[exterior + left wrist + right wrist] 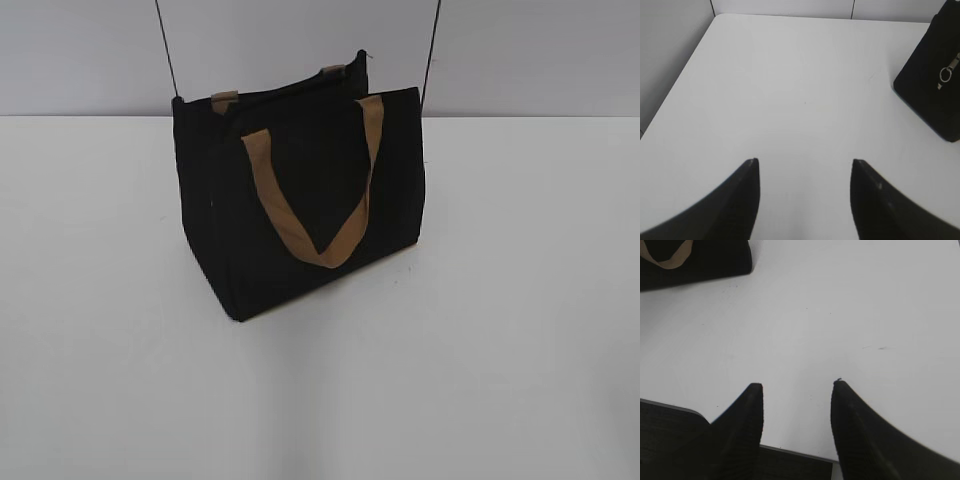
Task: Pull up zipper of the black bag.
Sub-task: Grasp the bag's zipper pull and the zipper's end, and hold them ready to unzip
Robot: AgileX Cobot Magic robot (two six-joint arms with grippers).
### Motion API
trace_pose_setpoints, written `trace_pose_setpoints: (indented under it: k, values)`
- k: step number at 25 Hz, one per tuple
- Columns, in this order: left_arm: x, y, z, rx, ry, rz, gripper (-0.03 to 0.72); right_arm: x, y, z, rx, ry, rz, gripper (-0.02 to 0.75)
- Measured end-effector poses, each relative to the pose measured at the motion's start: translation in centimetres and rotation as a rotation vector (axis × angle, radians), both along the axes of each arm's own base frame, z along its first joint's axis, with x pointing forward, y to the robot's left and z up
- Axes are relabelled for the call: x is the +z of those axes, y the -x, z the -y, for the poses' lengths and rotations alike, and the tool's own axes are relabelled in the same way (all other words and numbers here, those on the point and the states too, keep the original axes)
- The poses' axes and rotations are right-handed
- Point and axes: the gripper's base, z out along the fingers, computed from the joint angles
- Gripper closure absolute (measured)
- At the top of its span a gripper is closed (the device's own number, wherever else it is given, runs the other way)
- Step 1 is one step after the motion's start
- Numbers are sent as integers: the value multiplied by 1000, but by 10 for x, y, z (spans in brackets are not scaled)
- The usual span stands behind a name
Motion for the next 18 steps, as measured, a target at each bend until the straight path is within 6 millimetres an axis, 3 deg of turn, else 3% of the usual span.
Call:
trace_pose_setpoints:
  k: [18]
  values:
    - [0,0,0,0,0,0,256,0,0,0,0,0,0,395]
